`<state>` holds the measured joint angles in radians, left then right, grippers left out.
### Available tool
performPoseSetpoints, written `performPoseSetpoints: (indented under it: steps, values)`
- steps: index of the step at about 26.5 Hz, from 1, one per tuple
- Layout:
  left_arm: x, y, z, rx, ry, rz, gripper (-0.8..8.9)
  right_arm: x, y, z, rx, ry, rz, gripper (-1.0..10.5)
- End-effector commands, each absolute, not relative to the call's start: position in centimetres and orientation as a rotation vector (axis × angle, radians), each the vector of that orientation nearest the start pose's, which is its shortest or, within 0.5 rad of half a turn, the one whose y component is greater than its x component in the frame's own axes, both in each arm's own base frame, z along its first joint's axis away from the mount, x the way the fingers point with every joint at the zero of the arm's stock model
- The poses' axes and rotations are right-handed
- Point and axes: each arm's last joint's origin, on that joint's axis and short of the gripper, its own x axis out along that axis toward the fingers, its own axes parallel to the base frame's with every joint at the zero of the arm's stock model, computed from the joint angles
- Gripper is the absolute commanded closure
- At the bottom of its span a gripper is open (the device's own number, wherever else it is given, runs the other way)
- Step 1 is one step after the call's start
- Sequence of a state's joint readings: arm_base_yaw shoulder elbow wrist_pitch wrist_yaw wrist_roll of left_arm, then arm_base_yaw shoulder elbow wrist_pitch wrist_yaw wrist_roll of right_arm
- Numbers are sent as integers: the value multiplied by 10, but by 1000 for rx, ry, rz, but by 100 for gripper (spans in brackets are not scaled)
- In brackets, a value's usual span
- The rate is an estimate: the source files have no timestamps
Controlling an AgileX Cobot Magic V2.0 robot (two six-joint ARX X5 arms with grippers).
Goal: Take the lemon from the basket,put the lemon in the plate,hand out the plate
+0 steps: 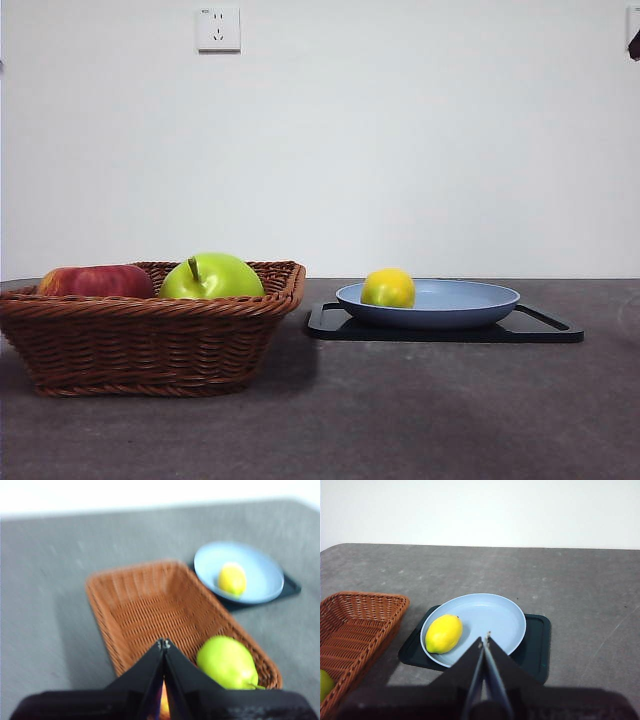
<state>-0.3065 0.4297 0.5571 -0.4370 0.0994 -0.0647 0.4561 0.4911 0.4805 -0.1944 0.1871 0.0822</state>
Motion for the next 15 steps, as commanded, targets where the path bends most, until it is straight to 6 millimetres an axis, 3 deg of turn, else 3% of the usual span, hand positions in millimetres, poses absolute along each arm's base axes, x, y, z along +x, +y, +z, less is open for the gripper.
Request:
performPoseSetpoints:
  steps: [1,5,15]
  values:
    - [78,-23,281,23,220,-320,805,116,51,269,30,195,257,943]
    - [66,-6,256,19,105,-64,805,116,51,269,30,194,258,943]
    - [89,-2,191,18,128,-15,805,116,51,269,30,194,258,943]
